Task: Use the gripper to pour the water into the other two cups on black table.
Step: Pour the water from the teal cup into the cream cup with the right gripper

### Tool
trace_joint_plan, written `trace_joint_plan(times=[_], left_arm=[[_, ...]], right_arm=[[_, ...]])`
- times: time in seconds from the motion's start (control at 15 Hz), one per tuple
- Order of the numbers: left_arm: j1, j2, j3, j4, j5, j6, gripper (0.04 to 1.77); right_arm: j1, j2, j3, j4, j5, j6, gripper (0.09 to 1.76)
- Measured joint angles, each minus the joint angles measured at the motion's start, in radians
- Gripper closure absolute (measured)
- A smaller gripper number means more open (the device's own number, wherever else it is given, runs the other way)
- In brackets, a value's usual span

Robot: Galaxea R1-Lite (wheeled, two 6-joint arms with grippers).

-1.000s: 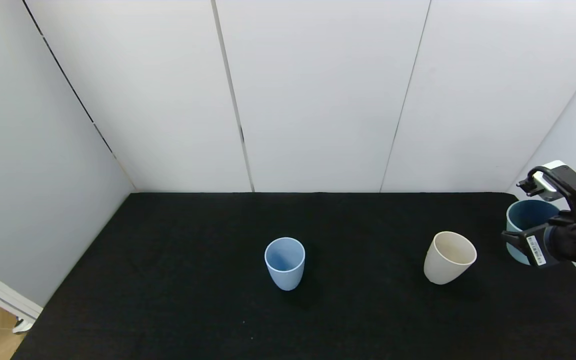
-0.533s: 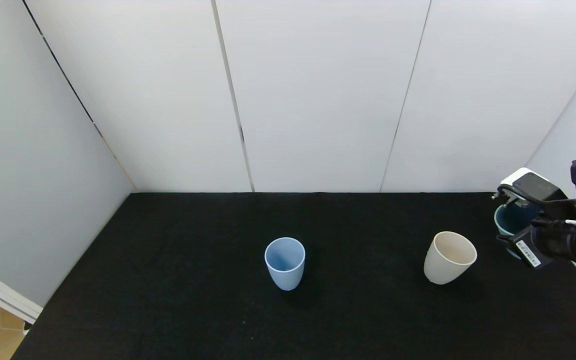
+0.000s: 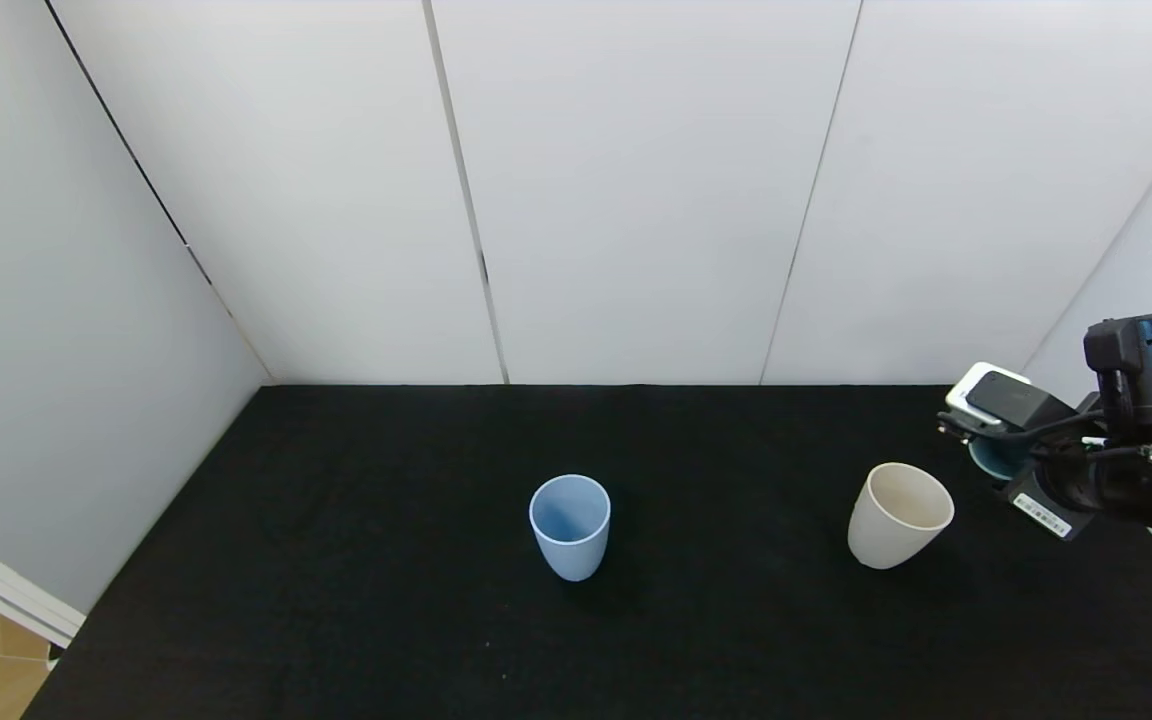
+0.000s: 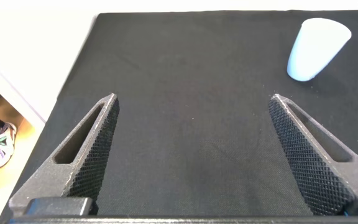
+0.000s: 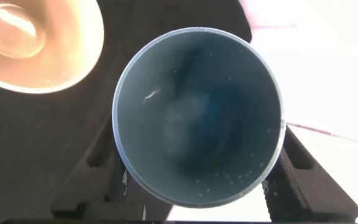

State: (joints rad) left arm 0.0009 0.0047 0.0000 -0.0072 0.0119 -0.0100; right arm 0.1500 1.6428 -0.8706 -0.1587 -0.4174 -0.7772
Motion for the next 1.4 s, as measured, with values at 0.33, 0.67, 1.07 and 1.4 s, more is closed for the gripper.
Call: trace_joint_plan(times=[0.33, 0.67, 1.07, 1.4], left_arm=[[0.0, 0.0, 0.0, 0.0, 0.0, 0.0, 0.09], [0.0, 0.0, 0.0, 0.0, 0.0, 0.0, 0.09], [0.0, 0.0, 0.0, 0.0, 0.0, 0.0, 0.09], [0.0, 0.0, 0.0, 0.0, 0.0, 0.0, 0.09]], right_arm=[[0.034, 0.036, -0.021, -0.001, -0.058, -0.075, 0.66], [0.056, 0.059, -0.041, -0.003, -0.123, -0.167, 0.66], [0.108, 0.088, -0.055, -0.001, -0.184, -0.214, 0.66], [0.14, 0.122, -0.087, -0.001, -0.23, -0.258, 0.66]])
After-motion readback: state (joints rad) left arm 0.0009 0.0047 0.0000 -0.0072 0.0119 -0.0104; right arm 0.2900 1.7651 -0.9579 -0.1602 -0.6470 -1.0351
